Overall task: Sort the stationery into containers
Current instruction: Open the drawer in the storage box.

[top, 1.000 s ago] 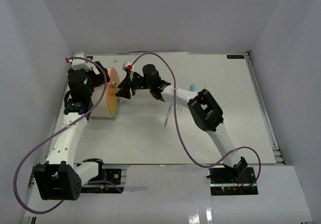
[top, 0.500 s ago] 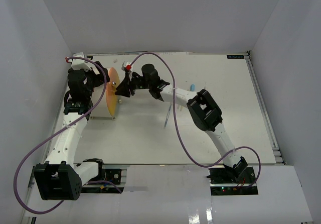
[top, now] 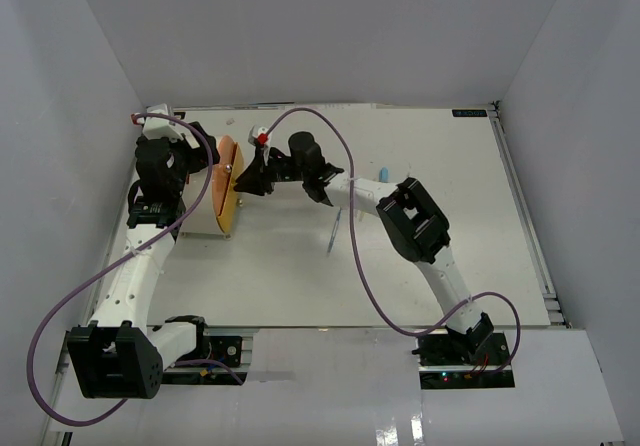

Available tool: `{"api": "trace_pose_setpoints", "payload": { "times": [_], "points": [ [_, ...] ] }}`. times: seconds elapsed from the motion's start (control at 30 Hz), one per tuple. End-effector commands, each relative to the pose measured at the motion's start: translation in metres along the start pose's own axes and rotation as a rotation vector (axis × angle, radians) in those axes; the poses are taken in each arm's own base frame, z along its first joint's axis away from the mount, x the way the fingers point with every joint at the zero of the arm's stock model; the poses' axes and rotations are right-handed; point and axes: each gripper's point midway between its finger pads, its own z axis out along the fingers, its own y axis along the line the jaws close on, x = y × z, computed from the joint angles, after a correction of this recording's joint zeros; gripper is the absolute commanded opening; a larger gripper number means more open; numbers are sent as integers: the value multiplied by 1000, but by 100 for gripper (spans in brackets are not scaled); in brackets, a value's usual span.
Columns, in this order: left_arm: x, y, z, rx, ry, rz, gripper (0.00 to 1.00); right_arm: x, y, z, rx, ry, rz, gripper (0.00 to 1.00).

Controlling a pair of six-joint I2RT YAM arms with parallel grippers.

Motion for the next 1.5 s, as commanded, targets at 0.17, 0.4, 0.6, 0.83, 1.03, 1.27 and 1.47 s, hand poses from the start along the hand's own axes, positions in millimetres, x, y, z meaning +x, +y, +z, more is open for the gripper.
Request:
{"api": "trace_pose_setpoints", "payload": {
  "times": [0.17,0.4,0.6,0.83,1.03,1.27,1.47],
  "points": [
    [42,6,-3,-19,156,-20,98,-21,8,-40,9,-7,-24,8],
    [44,7,-3,-23,161,-21,98,-27,7,-67,30,-3,-35,8],
    [44,7,-3,-24,160,-20,98,-25,3,-89,55,7,-28,8],
    [44,6,-3,-21,160,-20,98,-23,2,-100,65,12,-21,12],
    [44,5,-3,-11,161,-21,98,-28,2,-108,83,16,-12,50],
    [38,3,-6,-6,148,-20,98,-48,-6,-150,254,7,-14,88],
    [33,2,-9,-3,135,-17,98,-47,-40,-238,760,98,65,94]
  ]
}}
